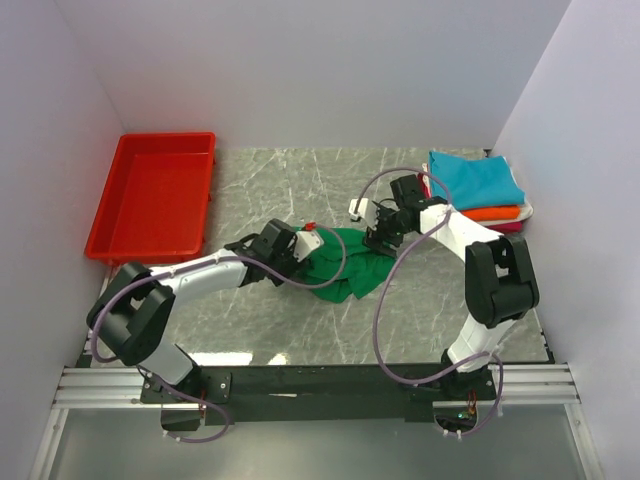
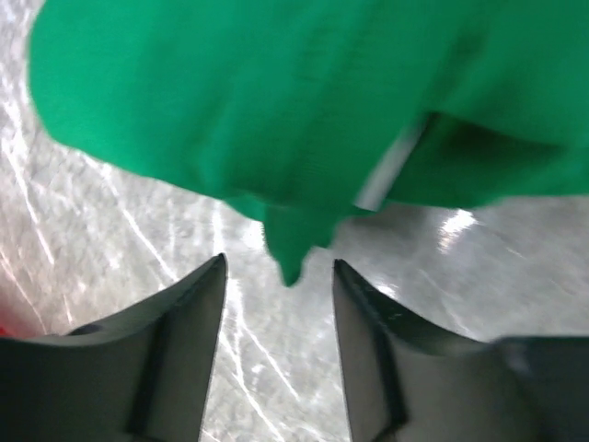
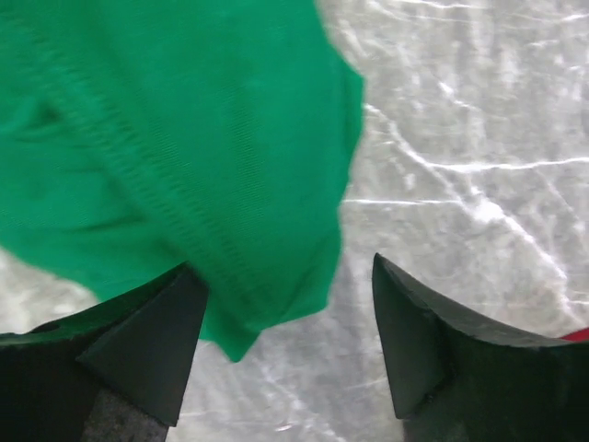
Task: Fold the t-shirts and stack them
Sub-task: Flatten the tshirt out
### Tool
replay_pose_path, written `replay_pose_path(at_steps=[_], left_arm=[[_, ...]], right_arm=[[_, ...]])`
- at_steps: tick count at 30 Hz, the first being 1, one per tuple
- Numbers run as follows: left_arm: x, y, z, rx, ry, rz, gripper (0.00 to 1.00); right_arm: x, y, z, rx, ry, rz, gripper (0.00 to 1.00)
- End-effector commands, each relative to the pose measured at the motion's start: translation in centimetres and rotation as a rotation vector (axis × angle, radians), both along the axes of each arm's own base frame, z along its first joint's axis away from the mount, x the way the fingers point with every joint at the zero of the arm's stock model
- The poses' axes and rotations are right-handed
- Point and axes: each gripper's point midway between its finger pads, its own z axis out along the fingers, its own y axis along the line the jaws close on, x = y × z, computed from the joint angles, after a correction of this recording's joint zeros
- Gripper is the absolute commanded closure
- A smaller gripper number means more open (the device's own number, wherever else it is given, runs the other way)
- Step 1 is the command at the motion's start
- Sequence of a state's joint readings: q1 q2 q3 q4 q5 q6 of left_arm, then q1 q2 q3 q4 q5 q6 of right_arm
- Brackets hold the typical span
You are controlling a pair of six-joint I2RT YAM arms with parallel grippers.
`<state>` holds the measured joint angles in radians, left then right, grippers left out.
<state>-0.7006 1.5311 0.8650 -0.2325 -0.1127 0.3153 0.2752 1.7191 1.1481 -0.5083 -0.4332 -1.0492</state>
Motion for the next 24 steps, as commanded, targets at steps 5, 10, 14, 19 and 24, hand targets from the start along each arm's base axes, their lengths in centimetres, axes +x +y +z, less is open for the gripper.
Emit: replay_pose_path(at_steps=[5,10,14,19,24], left_arm=[[3.1,0.1,0.2,-0.045,-0.012,0.07,0.63],[3.5,-1.1,1.2,-0.124,0.006,0.068,0.94],[3.1,-2.3,4.7,-0.233,-0.039,0.024,0.99],[0.9,-4.0,13.0,-0.448,-0.135,-0.083,1.0],[-3.4,-5.9,22.9,-0.654,-0.222,-0.236,1.0]], right_arm=[[3.4,0.7,1.7,0.016,-0.071,-0.055,0.41],[3.2,1.4,4.5,0.084,-0.121,-0.063,0.82],[2.9,1.9,8.4,0.158,-0.173,-0.097,0.97],[2.2,0.9,15.8,0.234,-0.274,-0.185,1.0],[0.4,-2.4,23.7,0.321,-0.392,-0.306,1.0]])
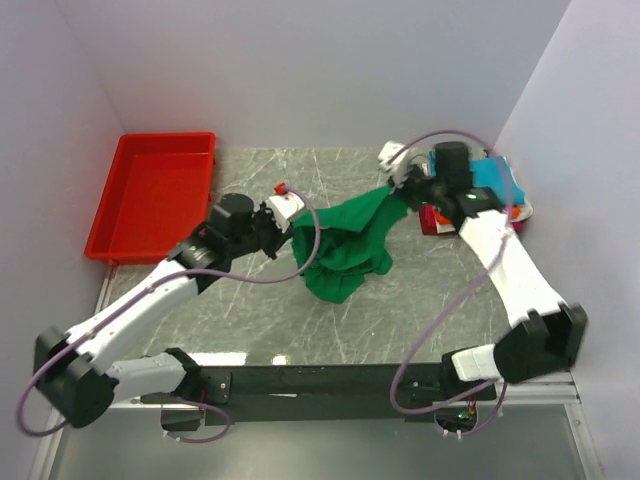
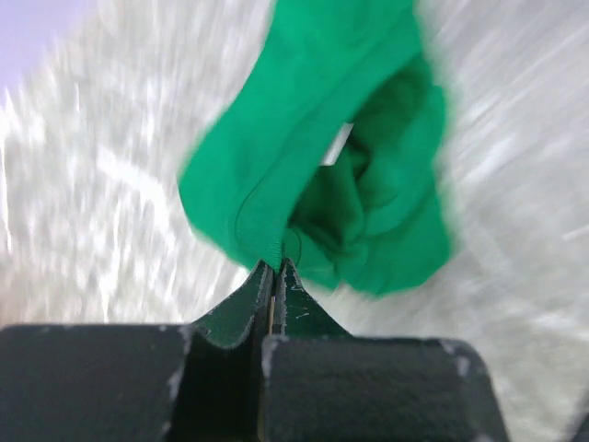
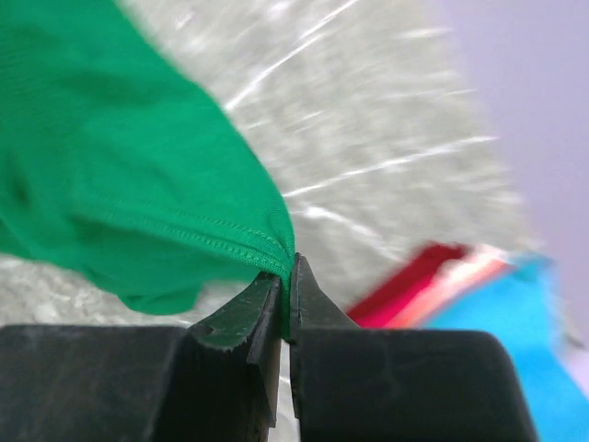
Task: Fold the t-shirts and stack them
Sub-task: Flatten the tshirt out
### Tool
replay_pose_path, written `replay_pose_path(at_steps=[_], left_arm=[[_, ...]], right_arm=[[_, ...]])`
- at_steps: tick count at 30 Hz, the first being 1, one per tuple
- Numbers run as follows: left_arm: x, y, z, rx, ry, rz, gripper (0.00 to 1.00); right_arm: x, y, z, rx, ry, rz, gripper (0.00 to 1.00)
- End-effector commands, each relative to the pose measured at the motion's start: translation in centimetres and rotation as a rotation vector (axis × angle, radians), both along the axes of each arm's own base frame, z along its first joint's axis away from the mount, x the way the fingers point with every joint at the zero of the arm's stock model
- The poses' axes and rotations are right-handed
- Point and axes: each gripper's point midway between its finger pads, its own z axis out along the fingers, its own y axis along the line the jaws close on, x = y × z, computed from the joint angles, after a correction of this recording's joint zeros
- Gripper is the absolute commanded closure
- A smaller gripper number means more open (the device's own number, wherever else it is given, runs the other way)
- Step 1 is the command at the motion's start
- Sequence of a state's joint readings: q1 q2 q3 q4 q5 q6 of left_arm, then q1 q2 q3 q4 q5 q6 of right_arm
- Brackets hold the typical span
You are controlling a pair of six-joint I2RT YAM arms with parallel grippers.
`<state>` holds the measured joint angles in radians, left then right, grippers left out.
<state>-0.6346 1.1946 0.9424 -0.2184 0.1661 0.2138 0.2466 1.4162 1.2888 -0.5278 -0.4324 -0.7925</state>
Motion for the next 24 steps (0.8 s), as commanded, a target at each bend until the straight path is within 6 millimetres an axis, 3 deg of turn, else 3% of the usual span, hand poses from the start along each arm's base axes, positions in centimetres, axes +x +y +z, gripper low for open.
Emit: replay_pose_path(at_steps=[1,2,3,4,5,6,7,8,9,11,12,15,17,18,20,22,23,24], left_arm=[[-3.8,-3.2,9.1,-0.222,-0.065,-0.176,1.0],[-5.7,-4.5,12.2,-0.281,-0.081,-0.26,0.99],[-6.9,-5.2,13.5,-0.324,-0.06,-0.296,1.0],[-7.9,-5.8,15.0,-0.359,-0.063,-0.334,1.0],[-10.0,-7.0,16.5,-0.395,-0.052,-0.418,0.99],[-11.1,-7.5,19.1,-0.441,-0.073,-0.459,0.99],[-12.2,-8.0,20.7,-0.489,-0.063,-0.487,0.99],[-14.3,-8.6,23.3,-0.53,-0.083,-0.553,0.99],[-15.3,-9.0,24.3,-0.549,-0.081,-0.582,0.99],[-17.7,-9.6,26.3,-0.588,-0.09,-0.645,0.99],[-18.5,-9.4,28.0,-0.617,-0.104,-0.66,0.99],[-20.7,-8.8,30.5,-0.675,-0.125,-0.701,0.99],[-21.0,-8.1,31.0,-0.711,-0.145,-0.685,0.99],[-21.5,-6.7,31.6,-0.741,-0.164,-0.67,1.0],[-20.3,-5.0,30.6,-0.77,-0.177,-0.545,1.0],[-18.2,-3.6,29.3,-0.803,-0.156,-0.382,1.0],[-18.0,-2.9,27.3,-0.805,-0.129,-0.337,0.99],[-17.9,-2.6,26.5,-0.833,-0.089,-0.308,1.0]], right_arm=[[-2.1,-2.9,10.8,0.124,-0.204,-0.104,1.0],[-2.6,-3.5,12.4,0.152,-0.235,-0.128,1.0],[-3.0,-5.1,14.1,0.167,-0.276,-0.169,1.0],[-4.4,-5.7,17.4,0.189,-0.355,-0.175,1.0],[-5.2,-6.1,18.9,0.208,-0.383,-0.18,1.0],[-6.1,-6.5,20.2,0.214,-0.413,-0.186,1.0],[-7.6,-7.2,22.9,0.22,-0.486,-0.197,1.0],[-8.4,-7.5,24.1,0.222,-0.524,-0.209,1.0],[-10.0,-7.8,26.5,0.228,-0.595,-0.214,1.0],[-11.2,-8.4,29.1,0.253,-0.675,-0.248,1.0],[-12.1,-8.4,31.3,0.27,-0.721,-0.249,1.0],[-12.3,-8.2,35.0,0.328,-0.769,-0.251,1.0],[-11.8,-7.7,36.5,0.388,-0.766,-0.24,1.0],[-11.4,-7.2,36.9,0.41,-0.754,-0.219,1.0],[-9.3,-4.9,37.3,0.474,-0.675,-0.135,1.0],[-5.5,-3.2,35.9,0.47,-0.607,-0.11,1.0],[-4.2,-2.1,35.0,0.465,-0.58,-0.092,1.0],[-1.8,0.7,32.8,0.457,-0.51,-0.048,1.0]])
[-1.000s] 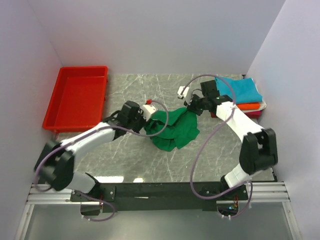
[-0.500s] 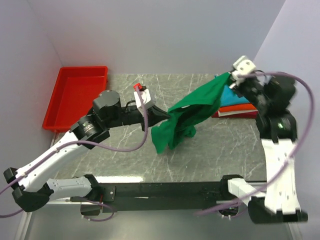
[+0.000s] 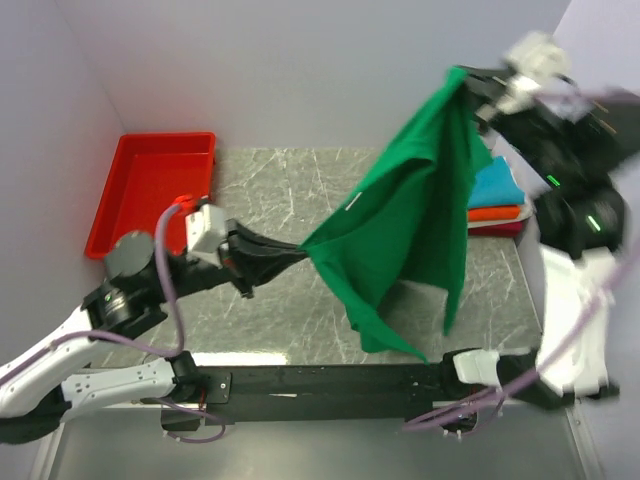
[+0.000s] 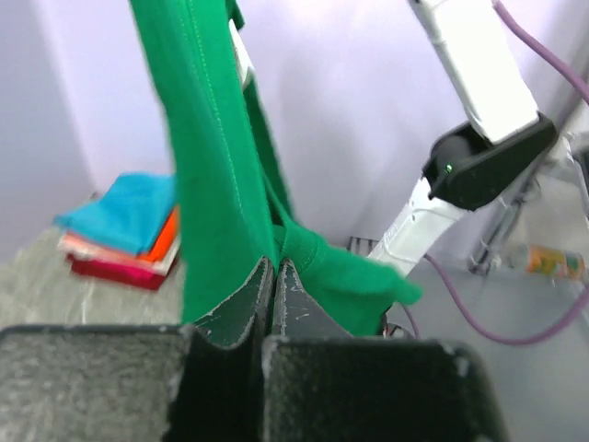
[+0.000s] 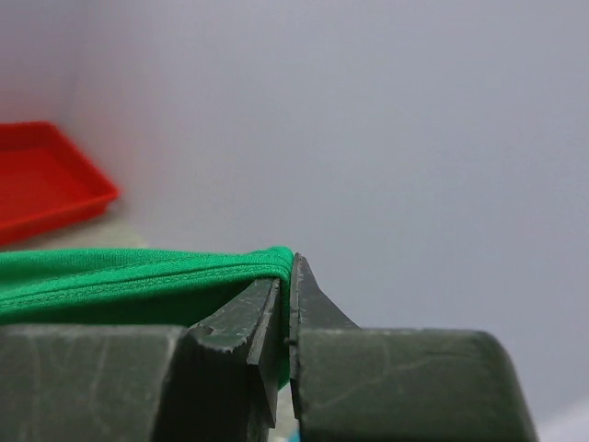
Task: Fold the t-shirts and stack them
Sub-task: Flatten the tshirt out
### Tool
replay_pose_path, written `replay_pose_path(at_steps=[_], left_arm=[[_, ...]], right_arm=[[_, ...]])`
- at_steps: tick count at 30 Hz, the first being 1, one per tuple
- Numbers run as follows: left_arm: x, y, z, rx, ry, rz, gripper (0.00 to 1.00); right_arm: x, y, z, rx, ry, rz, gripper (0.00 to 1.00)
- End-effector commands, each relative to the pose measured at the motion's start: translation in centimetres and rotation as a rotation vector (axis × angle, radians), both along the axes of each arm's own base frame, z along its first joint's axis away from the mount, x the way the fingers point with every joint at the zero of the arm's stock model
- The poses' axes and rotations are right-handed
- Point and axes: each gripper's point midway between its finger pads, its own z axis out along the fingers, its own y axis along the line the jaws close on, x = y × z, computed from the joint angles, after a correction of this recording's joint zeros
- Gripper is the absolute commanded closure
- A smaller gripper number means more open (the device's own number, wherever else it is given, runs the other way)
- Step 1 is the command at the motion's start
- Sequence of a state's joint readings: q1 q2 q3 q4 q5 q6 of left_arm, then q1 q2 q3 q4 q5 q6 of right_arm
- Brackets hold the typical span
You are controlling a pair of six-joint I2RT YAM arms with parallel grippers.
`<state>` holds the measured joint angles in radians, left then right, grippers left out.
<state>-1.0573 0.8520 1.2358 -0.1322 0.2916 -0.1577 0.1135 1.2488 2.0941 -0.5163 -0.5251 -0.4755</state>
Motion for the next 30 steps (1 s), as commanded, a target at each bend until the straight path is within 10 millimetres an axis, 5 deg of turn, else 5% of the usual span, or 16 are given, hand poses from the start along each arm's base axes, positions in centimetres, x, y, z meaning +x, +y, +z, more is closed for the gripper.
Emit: replay_pose_path(at_steps=[1,5,7,8,10,11,12,13,15,17,18,20,23,25,26,30], left_arm=[[2.6,2.3,-1.7,-0.097,0.17,0.187,1.0],[4.8,6.8,-7.3,-0.183,0.382,0.409,1.0],[6.2,9.5,-10.3,-0.241,0.535,0.557,1.0],[7.6,12.7,-12.2,-0.363,0.663,0.707,1.0],[8.4,15.7,-18.2,-0.338,0.814,0.908,1.0],[8.7,18.1,-19.2,-0.469,0.91,0.998,1.0],[8.6,19.0,-20.4,-0.491,0.955,1.039,0.87],[8.3,20.1,-22.3,-0.463,0.987,1.1,0.65],[8.2,20.2,-22.3,-0.469,1.009,1.1,0.18],[8.3,19.7,-21.3,-0.424,0.97,1.092,0.13],[8.4,19.2,-20.8,-0.403,0.953,1.08,0.12],[8.9,18.1,-19.2,-0.348,0.89,1.073,0.12],[9.7,15.3,-17.9,-0.18,0.748,1.025,0.08],[9.9,12.5,-16.0,-0.138,0.671,0.922,0.04],[10.7,11.2,-16.7,-0.032,0.603,0.931,0.04],[12.6,6.1,-17.2,0.224,0.471,0.813,0.04]], right_arm=[[9.8,5.5,-8.3,-0.031,0.264,0.084,1.0],[16.1,13.5,-15.8,-0.102,0.411,0.157,1.0],[19.1,19.7,-21.4,-0.158,0.491,0.21,1.0],[21.9,22.0,-25.1,-0.172,0.53,0.183,1.0],[22.8,26.7,-28.5,-0.146,0.574,0.174,1.0],[24.4,27.7,-29.2,-0.113,0.539,0.096,0.94],[25.4,28.6,-33.1,-0.137,0.569,0.033,0.8],[25.1,30.0,-34.0,-0.14,0.558,-0.007,0.39],[26.1,28.8,-35.0,-0.122,0.565,-0.116,0.2],[26.9,25.5,-37.0,-0.114,0.633,-0.146,0.18],[26.0,24.1,-34.0,-0.064,0.624,-0.104,0.19],[24.4,19.4,-33.3,-0.087,0.661,-0.066,0.18],[17.8,16.5,-37.3,-0.274,0.829,0.168,0.18],[14.1,13.5,-37.0,-0.343,0.848,0.267,0.21],[10.6,11.7,-39.3,-0.392,0.945,0.289,0.22],[3.6,6.9,-44.7,-0.516,1.107,0.266,0.29]])
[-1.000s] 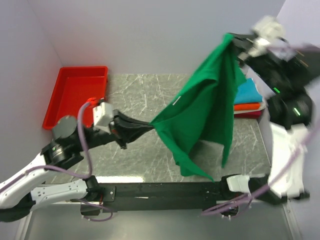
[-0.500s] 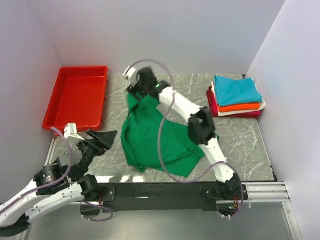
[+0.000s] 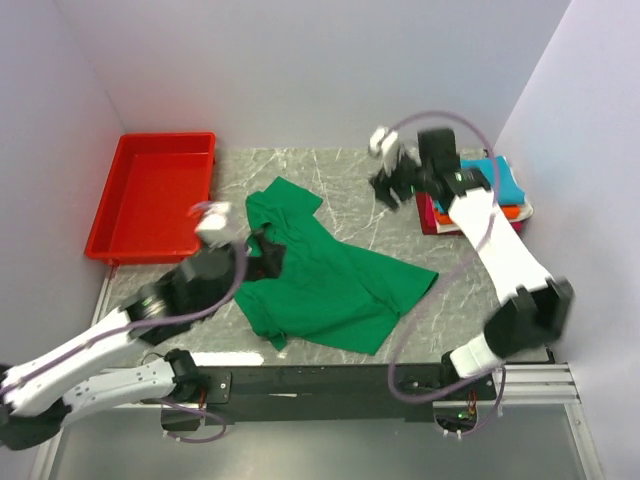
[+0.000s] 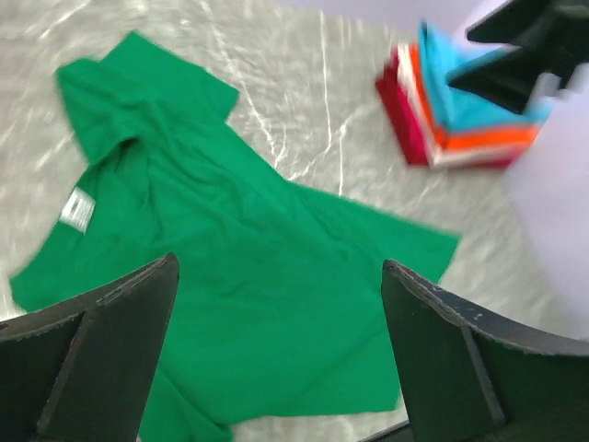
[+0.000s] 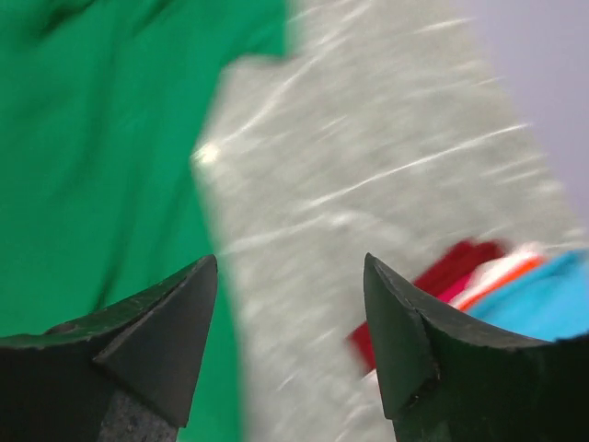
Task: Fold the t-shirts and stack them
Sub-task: Flatten the tshirt out
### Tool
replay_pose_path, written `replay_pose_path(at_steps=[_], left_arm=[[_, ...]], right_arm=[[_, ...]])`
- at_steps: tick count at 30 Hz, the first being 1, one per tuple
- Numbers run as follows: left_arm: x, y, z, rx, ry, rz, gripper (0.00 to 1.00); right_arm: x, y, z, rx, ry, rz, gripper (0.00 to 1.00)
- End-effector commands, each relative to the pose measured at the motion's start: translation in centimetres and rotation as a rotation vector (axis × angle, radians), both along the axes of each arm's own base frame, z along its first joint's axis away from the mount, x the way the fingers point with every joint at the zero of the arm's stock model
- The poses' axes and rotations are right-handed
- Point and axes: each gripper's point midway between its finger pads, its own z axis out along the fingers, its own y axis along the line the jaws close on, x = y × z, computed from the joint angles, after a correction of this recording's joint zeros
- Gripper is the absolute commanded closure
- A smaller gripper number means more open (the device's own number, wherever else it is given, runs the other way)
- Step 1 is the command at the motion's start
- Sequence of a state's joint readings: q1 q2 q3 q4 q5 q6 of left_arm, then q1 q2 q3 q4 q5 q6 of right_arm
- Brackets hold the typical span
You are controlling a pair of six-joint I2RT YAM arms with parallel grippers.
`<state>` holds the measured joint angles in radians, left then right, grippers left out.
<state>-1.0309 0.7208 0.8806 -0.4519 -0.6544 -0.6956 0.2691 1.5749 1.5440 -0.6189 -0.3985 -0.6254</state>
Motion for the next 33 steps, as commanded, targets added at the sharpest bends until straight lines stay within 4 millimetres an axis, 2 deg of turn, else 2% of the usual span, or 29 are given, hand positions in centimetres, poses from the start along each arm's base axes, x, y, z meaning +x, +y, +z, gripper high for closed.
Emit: replay_pose_path(at_steps=[1,2,3,4,5,8,11,16,20,25,33], left_arm=[[2.7,-3.9,2.6,0.179,-0.102,-0.201,0.05],[3.0,-6.0,1.0,0.225,-0.068,-0.319,0.07],[3.6,-6.3,0.6,0.232,-0.055,-0.348,0.07],[5.4,-6.0,0.0,0.24,-0.036,-0.344,0.07],[5.5,-6.6,-0.5,0.247,-0.033,-0.413,0.07],[7.0,-6.2,-2.5,0.33,-0.019,-0.425,0.06],[7.3,-5.9,-4.8,0.397,0.019,-0.442,0.05],[6.8,-4.6,-8.3,0.446,0.064,-0.425,0.06],[6.6,-4.0,-8.5,0.459,0.05,-0.409,0.05],[6.8,-3.9,-8.4,0.461,0.045,-0.405,0.05],[7.0,-3.8,-8.5,0.453,0.043,-0.401,0.05]], right_arm=[[-10.6,0.3,-8.3,-0.101,0.309,0.21,0.3],[-12.8,-0.9,-9.9,-0.122,0.346,0.192,0.3],[-13.8,-1.6,-10.7,-0.131,0.369,0.176,0.3],[-14.9,-2.1,-11.5,-0.143,0.391,0.17,0.32],[-16.6,-3.0,-12.8,-0.165,0.419,0.157,0.33],[-19.0,-4.2,-15.2,-0.189,0.47,0.122,0.35],[-20.2,-4.6,-16.9,-0.224,0.517,0.099,0.37],[-20.3,-4.7,-18.3,-0.245,0.563,0.049,0.42],[-20.8,-4.4,-19.1,-0.246,0.608,0.056,0.47],[-21.5,-3.5,-19.2,-0.23,0.643,0.077,0.51],[-21.9,-2.5,-18.2,-0.208,0.64,0.091,0.48]])
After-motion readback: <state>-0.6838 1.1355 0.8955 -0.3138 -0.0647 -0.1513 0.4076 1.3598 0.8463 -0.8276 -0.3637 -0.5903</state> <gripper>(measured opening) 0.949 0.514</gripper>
